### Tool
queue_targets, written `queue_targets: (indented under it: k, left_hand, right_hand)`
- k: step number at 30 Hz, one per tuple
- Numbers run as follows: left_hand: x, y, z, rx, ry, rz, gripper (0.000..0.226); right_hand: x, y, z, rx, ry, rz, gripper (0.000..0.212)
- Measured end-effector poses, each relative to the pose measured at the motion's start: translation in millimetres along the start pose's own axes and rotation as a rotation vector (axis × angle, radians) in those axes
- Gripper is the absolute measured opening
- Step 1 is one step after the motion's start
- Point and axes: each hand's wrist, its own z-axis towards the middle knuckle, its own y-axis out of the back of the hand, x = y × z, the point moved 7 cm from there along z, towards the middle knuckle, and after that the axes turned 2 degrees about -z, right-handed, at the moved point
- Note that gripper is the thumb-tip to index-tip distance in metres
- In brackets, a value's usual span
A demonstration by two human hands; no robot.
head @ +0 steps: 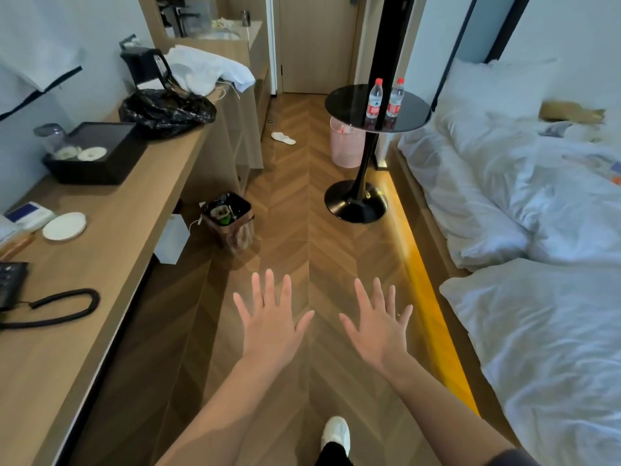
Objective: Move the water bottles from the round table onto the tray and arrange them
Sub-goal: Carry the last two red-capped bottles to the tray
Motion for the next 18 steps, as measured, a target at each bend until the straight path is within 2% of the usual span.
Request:
queue_targets:
  k: [5,18]
  left_hand:
    - [-32.9,4.2,62.2,-0.011,0.047,-0.009,0.081]
    - [-86.6,0.0,217.0,0.005,0.038,-0.067,0.077]
  right_hand:
    - [-28.6,26.2,68.5,-0.011,0.043,-0.081,0.077]
    - [-76.1,50.2,209.5,-0.011,0.010,-0.023,0.075]
